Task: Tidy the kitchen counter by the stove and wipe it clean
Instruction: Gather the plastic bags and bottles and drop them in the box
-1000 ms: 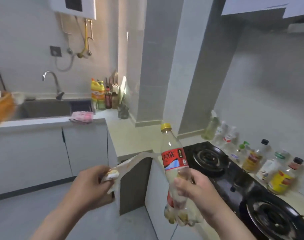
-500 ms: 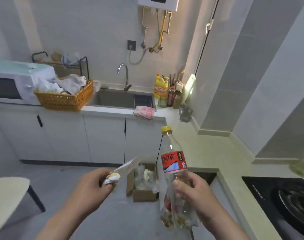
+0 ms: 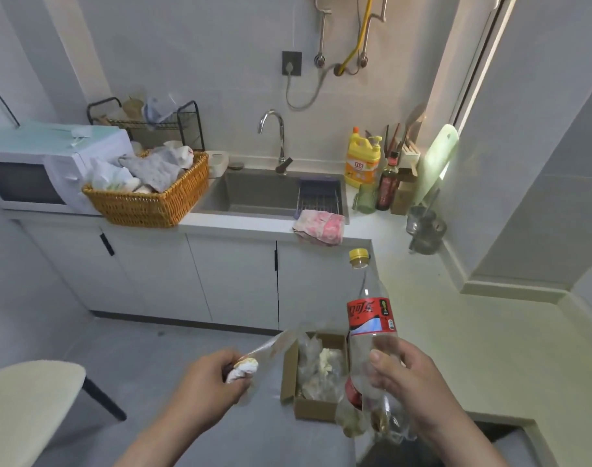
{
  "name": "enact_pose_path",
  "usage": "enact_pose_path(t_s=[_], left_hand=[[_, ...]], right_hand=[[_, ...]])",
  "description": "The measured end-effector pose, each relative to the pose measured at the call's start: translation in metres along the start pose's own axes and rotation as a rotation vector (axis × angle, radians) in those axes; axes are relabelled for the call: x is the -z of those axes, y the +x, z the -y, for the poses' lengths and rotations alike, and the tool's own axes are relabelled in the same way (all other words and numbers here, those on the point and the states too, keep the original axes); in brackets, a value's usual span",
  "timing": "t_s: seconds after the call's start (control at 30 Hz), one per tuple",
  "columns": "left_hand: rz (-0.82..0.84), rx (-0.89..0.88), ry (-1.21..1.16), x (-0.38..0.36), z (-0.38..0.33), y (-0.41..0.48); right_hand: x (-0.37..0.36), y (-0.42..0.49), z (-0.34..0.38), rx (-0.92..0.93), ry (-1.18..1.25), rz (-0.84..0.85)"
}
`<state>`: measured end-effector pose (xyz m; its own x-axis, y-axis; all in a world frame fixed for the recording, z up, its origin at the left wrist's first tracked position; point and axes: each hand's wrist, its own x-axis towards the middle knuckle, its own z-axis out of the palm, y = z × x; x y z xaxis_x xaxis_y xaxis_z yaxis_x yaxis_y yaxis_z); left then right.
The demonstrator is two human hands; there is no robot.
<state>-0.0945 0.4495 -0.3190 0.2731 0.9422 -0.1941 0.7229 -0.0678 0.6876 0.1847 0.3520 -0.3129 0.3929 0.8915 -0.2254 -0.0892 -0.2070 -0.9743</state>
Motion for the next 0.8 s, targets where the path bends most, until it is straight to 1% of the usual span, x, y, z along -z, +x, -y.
enact_pose_path(t_s=[0.1, 0.3, 0.47, 0.63, 0.73, 0.8], left_hand=[[0.026, 0.026, -0.013, -0.008, -0.003, 0.036], [0.094, 0.063, -0.085, -0.012, 0.005, 0.11], [0.221, 0.104, -0.145, -0.023, 0.037, 0.19], [0.376, 0.247, -0.156, -0.066, 0.087, 0.274], [0.454, 0.348, -0.184, -0.109, 0.122, 0.323], [0.466, 0.416, -0.224, -0.141, 0.139, 0.351]], right_hand=[[0.003, 0.039, -0.003, -0.041, 0.012, 0.012], [-0.01, 0.101, -0.017, -0.095, -0.001, -0.029], [-0.029, 0.159, -0.048, -0.172, -0.011, -0.115], [-0.051, 0.227, -0.103, -0.264, -0.106, -0.247], [-0.06, 0.275, -0.149, -0.348, -0.093, -0.343], [-0.065, 0.304, -0.18, -0.407, -0.078, -0.383]])
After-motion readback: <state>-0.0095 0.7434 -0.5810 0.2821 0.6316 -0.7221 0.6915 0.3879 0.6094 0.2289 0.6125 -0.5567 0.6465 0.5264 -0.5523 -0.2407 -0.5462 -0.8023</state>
